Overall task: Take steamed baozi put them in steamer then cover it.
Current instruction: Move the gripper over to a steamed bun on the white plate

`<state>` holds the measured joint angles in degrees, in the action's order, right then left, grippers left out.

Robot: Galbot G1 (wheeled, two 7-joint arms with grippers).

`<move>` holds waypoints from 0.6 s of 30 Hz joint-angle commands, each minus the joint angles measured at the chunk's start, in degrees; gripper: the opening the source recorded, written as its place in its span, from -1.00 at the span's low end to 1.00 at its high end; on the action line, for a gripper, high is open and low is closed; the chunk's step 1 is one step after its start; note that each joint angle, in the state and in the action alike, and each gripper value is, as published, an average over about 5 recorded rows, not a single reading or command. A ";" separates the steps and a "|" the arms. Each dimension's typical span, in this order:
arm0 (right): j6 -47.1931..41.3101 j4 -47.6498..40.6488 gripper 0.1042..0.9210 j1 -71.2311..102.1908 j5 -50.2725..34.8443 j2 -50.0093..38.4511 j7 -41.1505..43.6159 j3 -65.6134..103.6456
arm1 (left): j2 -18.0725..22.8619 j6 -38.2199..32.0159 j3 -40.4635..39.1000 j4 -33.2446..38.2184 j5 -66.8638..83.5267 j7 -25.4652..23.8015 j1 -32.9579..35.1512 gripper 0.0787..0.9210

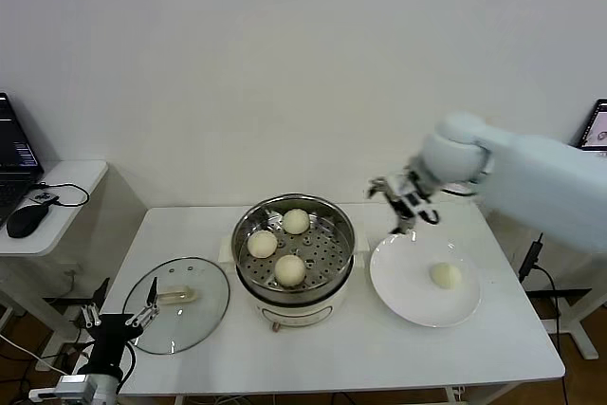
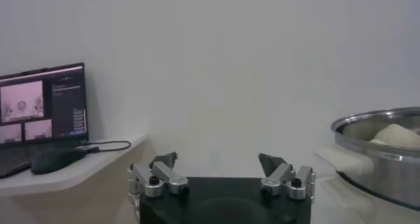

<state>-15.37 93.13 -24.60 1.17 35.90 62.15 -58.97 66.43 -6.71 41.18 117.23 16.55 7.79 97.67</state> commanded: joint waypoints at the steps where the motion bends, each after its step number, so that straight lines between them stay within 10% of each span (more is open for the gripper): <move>1: -0.97 -1.88 0.76 21.87 6.99 -15.11 0.30 17.24 | -0.61 0.18 -0.36 0.13 -0.08 -0.04 -0.02 0.77; 18: 2.63 -18.67 0.76 38.96 15.88 -3.55 -0.98 30.60 | -0.65 0.67 1.06 2.03 -0.11 -0.02 1.95 0.77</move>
<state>-13.84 82.53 5.26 12.96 29.26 61.35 -35.22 65.87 -6.16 41.65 118.32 16.37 7.80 98.79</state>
